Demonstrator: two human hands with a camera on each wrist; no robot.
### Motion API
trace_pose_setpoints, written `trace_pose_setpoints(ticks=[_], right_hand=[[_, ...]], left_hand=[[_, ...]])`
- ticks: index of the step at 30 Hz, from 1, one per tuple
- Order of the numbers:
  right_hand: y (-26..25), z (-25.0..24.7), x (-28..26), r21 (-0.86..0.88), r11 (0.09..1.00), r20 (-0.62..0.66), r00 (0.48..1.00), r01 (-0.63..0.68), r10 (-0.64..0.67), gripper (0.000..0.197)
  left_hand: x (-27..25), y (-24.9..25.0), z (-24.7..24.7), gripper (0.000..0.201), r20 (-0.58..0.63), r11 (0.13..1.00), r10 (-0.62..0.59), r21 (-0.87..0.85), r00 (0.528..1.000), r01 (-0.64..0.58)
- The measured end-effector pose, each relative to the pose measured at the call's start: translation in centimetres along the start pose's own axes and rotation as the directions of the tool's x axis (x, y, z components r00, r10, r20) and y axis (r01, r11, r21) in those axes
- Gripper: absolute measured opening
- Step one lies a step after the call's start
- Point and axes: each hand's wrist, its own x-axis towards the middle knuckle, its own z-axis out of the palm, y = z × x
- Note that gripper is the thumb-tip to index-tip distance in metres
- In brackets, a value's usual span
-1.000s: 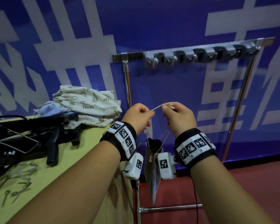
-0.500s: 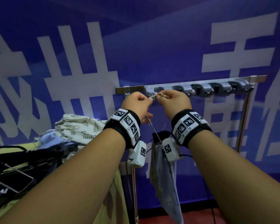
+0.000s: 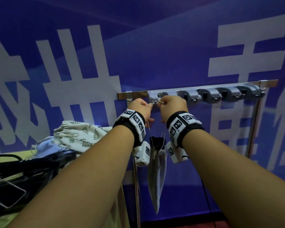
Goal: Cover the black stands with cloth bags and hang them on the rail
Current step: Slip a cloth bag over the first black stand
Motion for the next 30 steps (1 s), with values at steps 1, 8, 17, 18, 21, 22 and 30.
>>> trace_pose_setpoints(ticks=[1,8,17,18,21,22,30], right_hand=[[0.2,0.3,-0.1,-0.01,1.0,0.003,1.0,-0.001,0.001,0.023],[0.5,0.2,-1.6,-0.046,0.998,0.047,0.998,-0.05,0.052,0.022],[-5.4,-3.4,-6.6,-0.085,0.986,0.136,0.979,-0.144,0.155,0.026],[-6.3,-3.5,-7.2,-0.081,0.988,0.146,0.979,-0.134,0.145,0.027],[-10.1,-3.9,-10.0,-0.079,0.993,0.189,0.976,-0.091,0.104,0.027],[-11.2,-3.8,-10.8,-0.072,0.994,0.205,0.974,-0.082,0.095,0.025],[-20.9,0.2,-16.0,0.013,1.0,0.418,0.908,0.028,-0.031,0.025]], left_hand=[[0.1,-0.4,0.1,0.019,0.013,1.0,-0.01,0.002,1.0,0.01],[-0.6,-2.0,-0.2,0.013,0.085,0.997,-0.006,0.073,0.996,0.0],[-7.1,1.6,-6.7,0.011,0.165,0.996,-0.095,0.013,0.982,0.094],[-7.8,2.0,-7.8,0.011,0.167,0.995,-0.099,0.021,0.981,0.097],[-10.8,3.1,-12.5,0.01,0.154,0.991,-0.128,0.062,0.98,0.12],[-11.7,3.4,-14.1,0.01,0.148,0.99,-0.13,0.078,0.98,0.12],[-16.3,2.2,-27.9,0.014,-0.031,0.964,-0.191,0.18,0.981,0.194]])
